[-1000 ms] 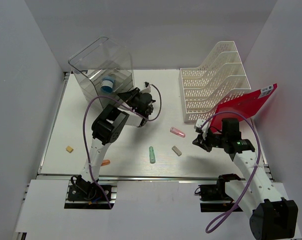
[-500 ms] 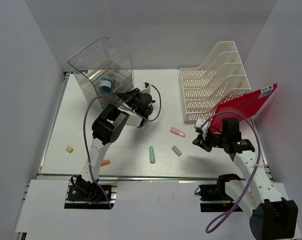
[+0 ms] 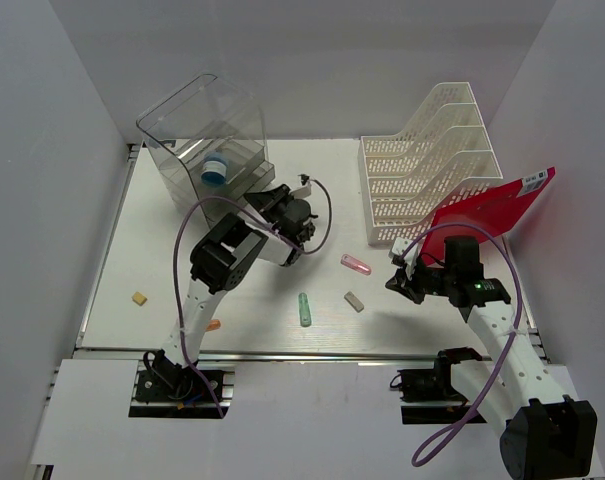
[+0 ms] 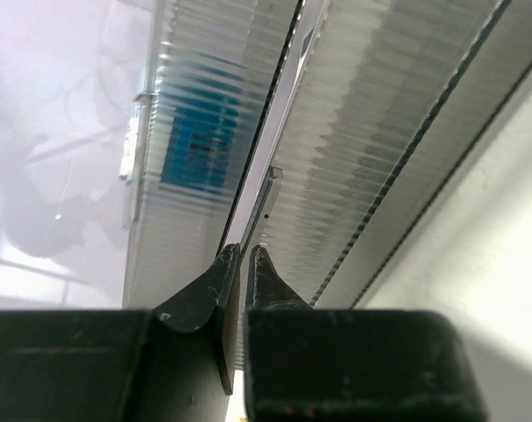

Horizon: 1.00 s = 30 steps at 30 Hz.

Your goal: Organize the desk

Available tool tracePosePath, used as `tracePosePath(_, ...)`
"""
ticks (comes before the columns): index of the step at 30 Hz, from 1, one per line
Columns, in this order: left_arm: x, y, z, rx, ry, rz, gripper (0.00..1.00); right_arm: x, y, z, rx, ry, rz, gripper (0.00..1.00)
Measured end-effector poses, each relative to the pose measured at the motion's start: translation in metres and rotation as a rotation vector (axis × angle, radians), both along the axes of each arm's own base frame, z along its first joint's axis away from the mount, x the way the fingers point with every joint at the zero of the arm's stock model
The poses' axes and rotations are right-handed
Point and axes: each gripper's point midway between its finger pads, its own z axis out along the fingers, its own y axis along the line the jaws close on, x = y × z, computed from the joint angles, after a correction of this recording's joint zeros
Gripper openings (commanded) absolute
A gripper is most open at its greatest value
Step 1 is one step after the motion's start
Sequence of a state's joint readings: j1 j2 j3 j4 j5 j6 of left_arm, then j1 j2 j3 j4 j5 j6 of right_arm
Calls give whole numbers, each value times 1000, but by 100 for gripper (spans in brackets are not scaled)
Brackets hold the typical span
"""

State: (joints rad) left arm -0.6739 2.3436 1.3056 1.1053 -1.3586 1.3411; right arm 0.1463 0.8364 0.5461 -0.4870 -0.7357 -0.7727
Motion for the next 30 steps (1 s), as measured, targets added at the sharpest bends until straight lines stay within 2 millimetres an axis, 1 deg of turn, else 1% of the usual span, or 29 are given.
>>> tracePosePath(6,-15,-24,0,33,5,-38,0,0,0,2,3,-8,-2,8)
tracePosePath(9,-20,-31,-4,72,35,-46,0,0,0,2,2,-9,-2,9)
tracePosePath(12,-22,-32,-5,100,54,-47,0,0,0,2,3,-9,-2,16)
tracePosePath(13,-23,-32,-4,104,56,-45,2,0,0,2,3,-9,-2,19)
tracePosePath(14,-23,-31,-3,108,60,-41,23,0,0,2,4,-8,-2,25)
tracePosePath(15,-24,-31,-3,115,67,-36,39,0,0,2,3,-8,-3,27)
tracePosePath(17,-25,-30,-2,124,77,-27,63,0,0,2,3,-9,-2,30)
tracePosePath(20,-27,-28,-2,122,79,-14,74,0,0,2,3,-10,-2,31)
tracePosePath(23,-29,-27,-2,116,78,-4,80,0,0,2,3,-10,-2,31)
tracePosePath(27,-32,-26,-1,109,80,12,80,0,0,2,2,-9,-3,31)
tracePosePath(30,-34,-28,4,97,71,12,81,0,-1,2,0,-10,-5,30)
